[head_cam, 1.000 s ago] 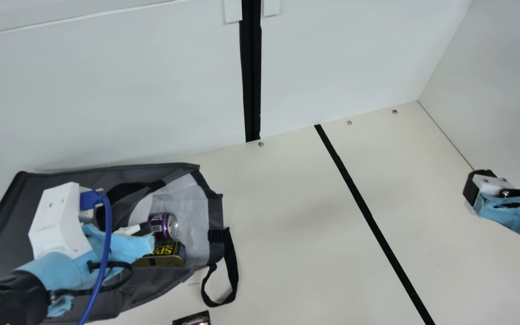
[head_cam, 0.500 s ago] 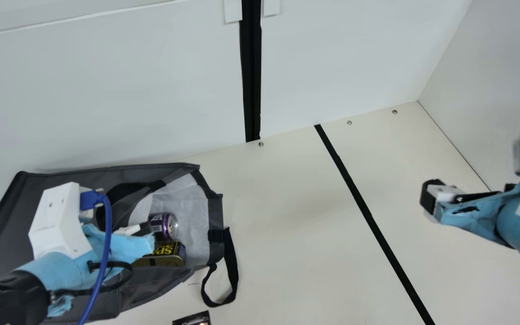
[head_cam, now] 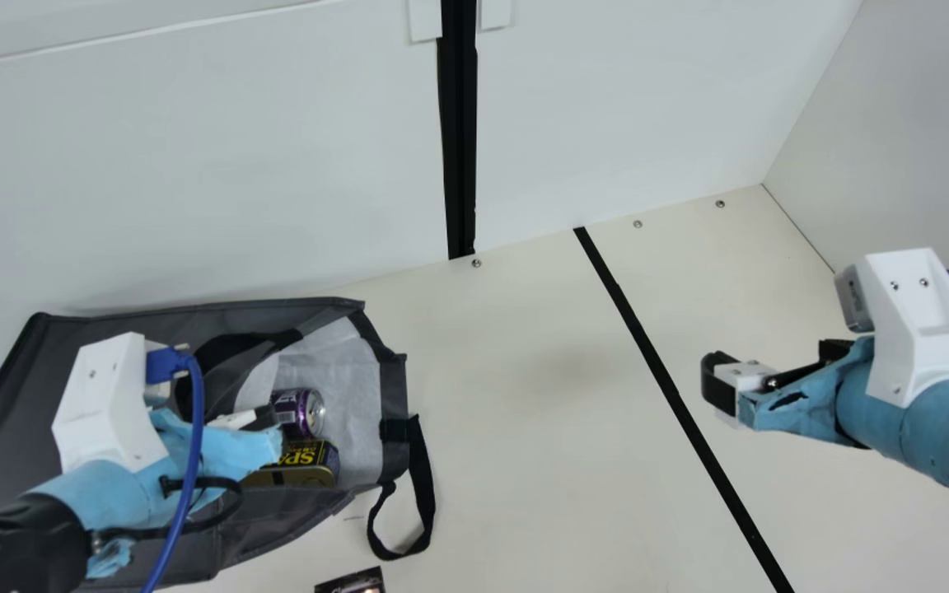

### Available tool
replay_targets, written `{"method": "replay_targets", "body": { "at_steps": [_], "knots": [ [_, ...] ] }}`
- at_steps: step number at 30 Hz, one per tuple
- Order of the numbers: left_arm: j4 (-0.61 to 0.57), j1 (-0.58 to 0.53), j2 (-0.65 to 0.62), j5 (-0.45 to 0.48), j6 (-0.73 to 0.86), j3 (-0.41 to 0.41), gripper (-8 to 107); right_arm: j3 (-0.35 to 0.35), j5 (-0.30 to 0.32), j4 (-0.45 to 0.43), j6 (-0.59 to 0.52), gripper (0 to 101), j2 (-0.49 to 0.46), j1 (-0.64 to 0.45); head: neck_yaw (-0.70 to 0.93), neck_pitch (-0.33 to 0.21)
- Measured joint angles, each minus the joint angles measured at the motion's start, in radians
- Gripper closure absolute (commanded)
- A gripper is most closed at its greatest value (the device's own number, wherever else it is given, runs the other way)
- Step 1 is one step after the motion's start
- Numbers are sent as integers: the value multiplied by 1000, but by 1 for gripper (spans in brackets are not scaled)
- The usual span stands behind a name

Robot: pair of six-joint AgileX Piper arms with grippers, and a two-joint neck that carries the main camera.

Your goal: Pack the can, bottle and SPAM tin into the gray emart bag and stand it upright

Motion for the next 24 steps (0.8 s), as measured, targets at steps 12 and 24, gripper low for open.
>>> {"method": "replay_targets", "body": {
  "at_steps": [12,24],
  "knots": [
    [0,0,0,0,0,0,107,66,-12,175,-279,6,71,-35,0,0],
    [0,0,0,0,0,0,107,124,-72,262,-435,6,151,31,0,0]
  ]
}}
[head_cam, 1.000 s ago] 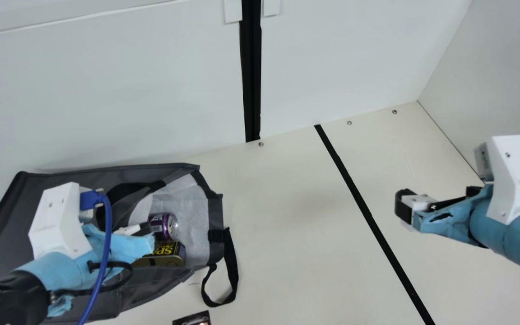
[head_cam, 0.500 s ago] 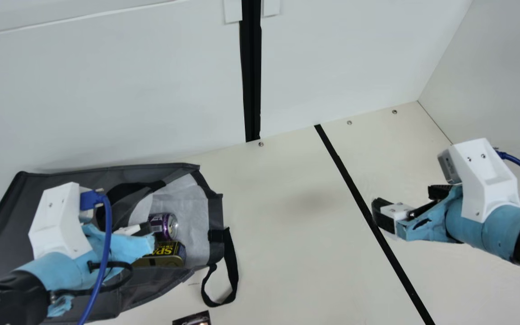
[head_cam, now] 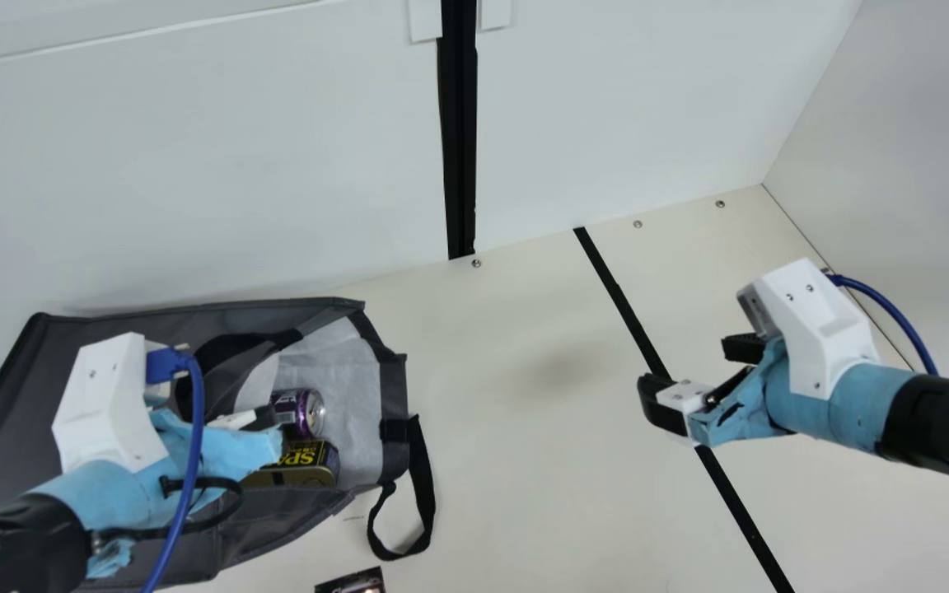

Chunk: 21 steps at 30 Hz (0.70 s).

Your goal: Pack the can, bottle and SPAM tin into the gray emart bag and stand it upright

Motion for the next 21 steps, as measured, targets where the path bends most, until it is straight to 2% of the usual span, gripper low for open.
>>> {"method": "replay_targets", "body": {
  "at_steps": [13,21],
  "knots": [
    [0,0,0,0,0,0,107,54,-54,150,-155,6,107,70,2,0],
    [0,0,0,0,0,0,107,64,-62,244,-262,6,189,109,0,0]
  ]
}}
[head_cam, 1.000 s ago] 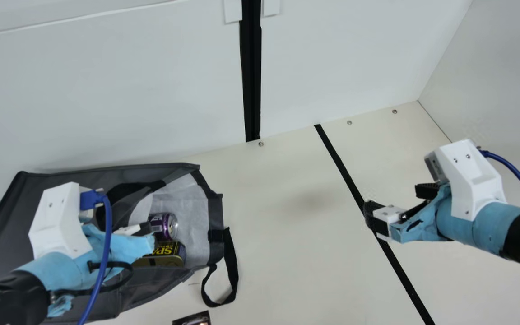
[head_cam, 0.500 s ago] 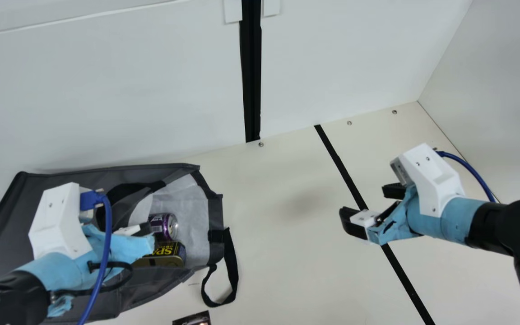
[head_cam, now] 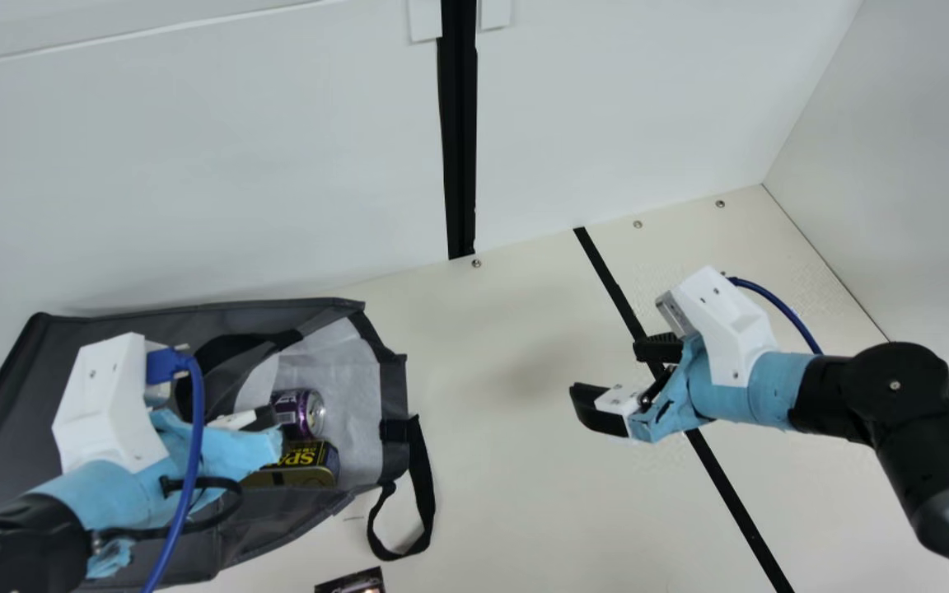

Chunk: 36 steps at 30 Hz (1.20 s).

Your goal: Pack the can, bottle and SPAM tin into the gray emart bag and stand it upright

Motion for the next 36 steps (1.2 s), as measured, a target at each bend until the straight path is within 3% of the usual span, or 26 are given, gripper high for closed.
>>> {"method": "replay_targets", "body": {
  "at_steps": [20,36],
  "knots": [
    [0,0,0,0,0,0,107,-47,-26,166,-193,6,240,127,0,0],
    [0,0,0,0,0,0,107,-168,-25,227,-246,6,437,251,0,0]
  ]
}}
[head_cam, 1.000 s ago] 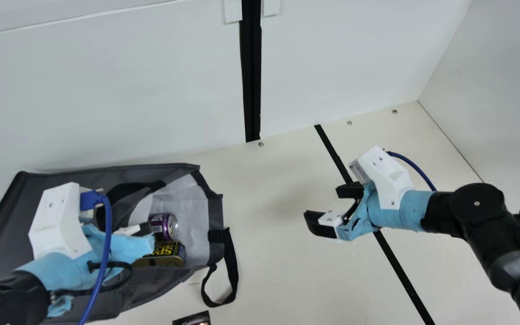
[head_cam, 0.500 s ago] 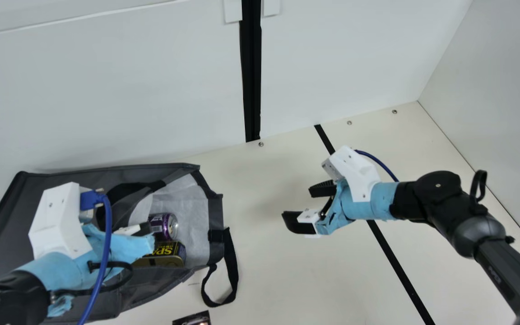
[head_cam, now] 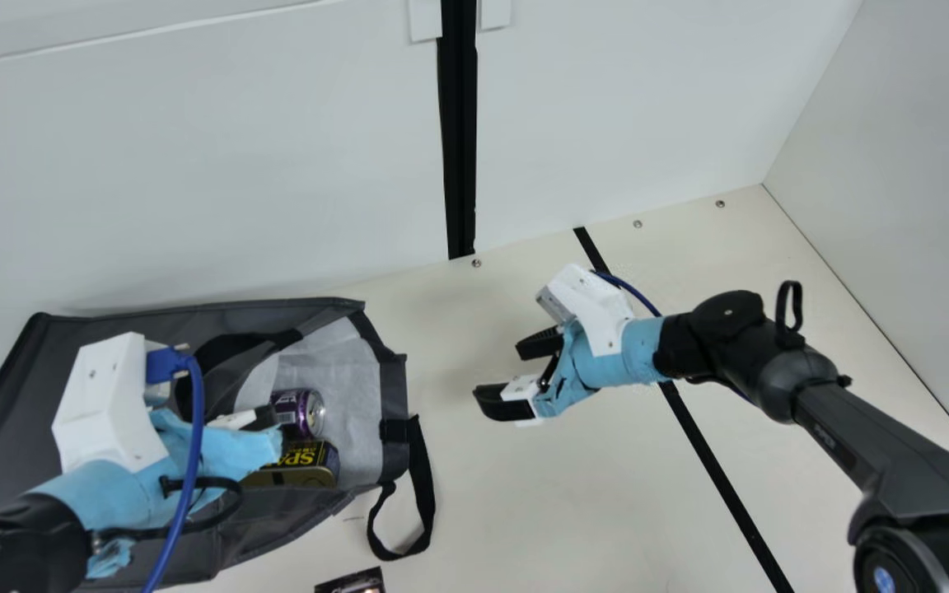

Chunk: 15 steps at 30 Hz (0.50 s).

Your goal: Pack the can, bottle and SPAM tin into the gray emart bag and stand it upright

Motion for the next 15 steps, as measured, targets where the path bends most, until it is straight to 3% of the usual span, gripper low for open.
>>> {"method": "replay_targets", "body": {
  "at_steps": [15],
  "knots": [
    [0,0,0,0,0,0,107,-166,8,30,22,6,179,129,2,0]
  ]
}}
